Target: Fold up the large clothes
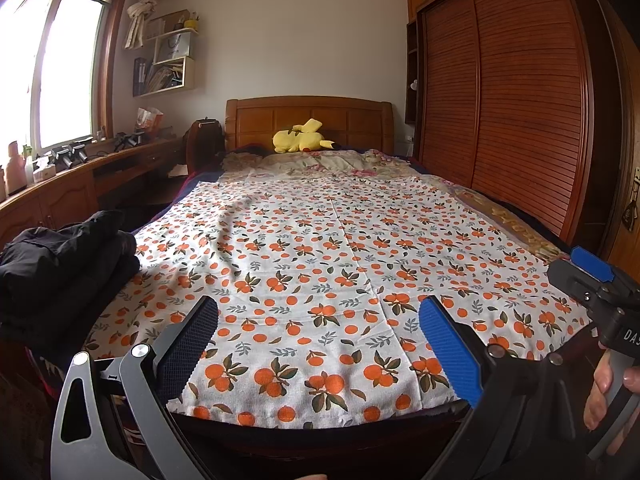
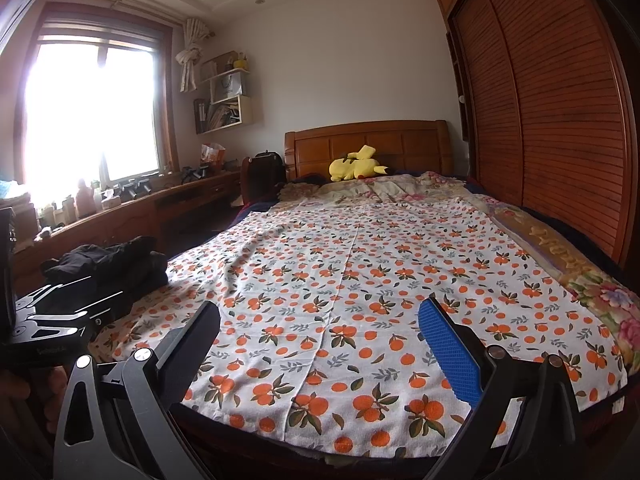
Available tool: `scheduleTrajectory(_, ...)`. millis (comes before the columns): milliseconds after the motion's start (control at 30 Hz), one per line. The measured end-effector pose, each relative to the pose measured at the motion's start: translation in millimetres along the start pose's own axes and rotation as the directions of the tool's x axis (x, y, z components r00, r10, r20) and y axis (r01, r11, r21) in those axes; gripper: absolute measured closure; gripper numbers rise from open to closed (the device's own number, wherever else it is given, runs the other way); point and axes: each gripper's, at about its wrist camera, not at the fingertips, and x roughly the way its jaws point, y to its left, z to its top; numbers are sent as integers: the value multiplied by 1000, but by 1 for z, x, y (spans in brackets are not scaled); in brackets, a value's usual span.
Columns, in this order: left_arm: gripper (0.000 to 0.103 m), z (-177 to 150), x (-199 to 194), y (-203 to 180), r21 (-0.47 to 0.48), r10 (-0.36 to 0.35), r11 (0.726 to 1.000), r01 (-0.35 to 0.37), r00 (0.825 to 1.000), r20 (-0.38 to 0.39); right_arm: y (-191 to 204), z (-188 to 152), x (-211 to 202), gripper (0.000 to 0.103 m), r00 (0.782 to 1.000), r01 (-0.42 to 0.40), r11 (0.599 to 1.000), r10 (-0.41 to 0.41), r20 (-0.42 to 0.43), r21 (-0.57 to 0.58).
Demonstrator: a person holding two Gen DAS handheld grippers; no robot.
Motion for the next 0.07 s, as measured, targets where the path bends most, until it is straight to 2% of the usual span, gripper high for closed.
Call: scheduleTrajectory(67, 2, 1, 0, -1, 1, 0, 1000, 0, 1000, 0, 0, 0, 0, 7, 1000, 3, 1000, -3, 1, 0)
